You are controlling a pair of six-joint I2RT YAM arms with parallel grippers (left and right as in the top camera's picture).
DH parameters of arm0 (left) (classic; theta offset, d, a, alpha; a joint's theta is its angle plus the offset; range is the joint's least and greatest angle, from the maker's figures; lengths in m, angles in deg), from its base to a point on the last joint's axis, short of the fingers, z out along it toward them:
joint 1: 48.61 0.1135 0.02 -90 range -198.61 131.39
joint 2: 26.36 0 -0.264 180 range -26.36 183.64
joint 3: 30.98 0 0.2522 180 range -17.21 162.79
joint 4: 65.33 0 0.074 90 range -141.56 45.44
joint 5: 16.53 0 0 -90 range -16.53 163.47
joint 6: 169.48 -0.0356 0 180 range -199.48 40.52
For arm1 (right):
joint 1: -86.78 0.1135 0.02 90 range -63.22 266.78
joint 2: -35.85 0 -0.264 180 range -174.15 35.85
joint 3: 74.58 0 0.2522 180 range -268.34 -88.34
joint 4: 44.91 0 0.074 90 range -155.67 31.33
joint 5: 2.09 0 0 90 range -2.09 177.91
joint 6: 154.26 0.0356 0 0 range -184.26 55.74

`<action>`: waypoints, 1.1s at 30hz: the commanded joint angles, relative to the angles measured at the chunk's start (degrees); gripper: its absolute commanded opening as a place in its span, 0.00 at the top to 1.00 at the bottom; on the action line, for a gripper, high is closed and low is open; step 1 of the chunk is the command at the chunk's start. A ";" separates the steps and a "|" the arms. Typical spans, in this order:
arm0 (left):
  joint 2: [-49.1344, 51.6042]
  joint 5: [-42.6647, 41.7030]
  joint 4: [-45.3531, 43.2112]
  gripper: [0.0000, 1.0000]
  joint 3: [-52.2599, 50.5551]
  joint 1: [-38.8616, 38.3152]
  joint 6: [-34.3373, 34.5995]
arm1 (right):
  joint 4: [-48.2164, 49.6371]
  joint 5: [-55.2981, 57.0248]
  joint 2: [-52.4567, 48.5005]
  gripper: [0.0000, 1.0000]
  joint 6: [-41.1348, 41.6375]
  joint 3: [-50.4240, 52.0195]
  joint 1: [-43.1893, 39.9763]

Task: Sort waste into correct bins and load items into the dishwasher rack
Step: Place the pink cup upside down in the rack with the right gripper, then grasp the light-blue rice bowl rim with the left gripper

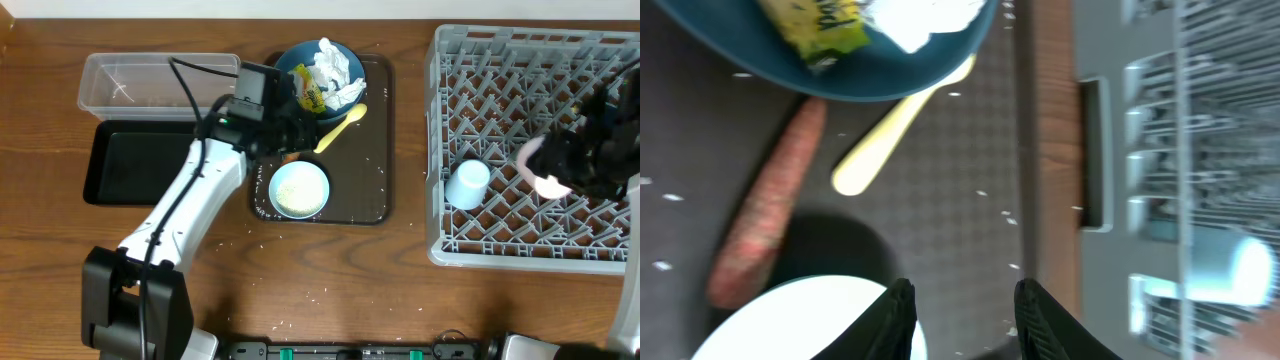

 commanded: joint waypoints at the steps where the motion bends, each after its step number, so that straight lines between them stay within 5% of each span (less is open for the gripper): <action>1: -0.44 9.75 0.63 0.64 -0.17 -1.53 -1.53 | -0.76 0.90 -3.32 0.59 -2.10 -1.09 -2.16; 18: -0.44 13.25 3.74 0.64 -0.17 -2.89 -1.66 | -2.23 1.14 -20.31 0.54 -4.02 -1.07 -2.14; 28: -0.44 13.25 4.44 0.64 -0.17 -2.89 -1.66 | -1.36 3.45 -21.75 0.16 -2.84 -1.01 -2.14; 33: -0.44 13.25 4.48 0.63 -0.17 -2.89 -1.66 | -0.90 3.21 -21.73 0.09 -2.47 -1.18 -2.14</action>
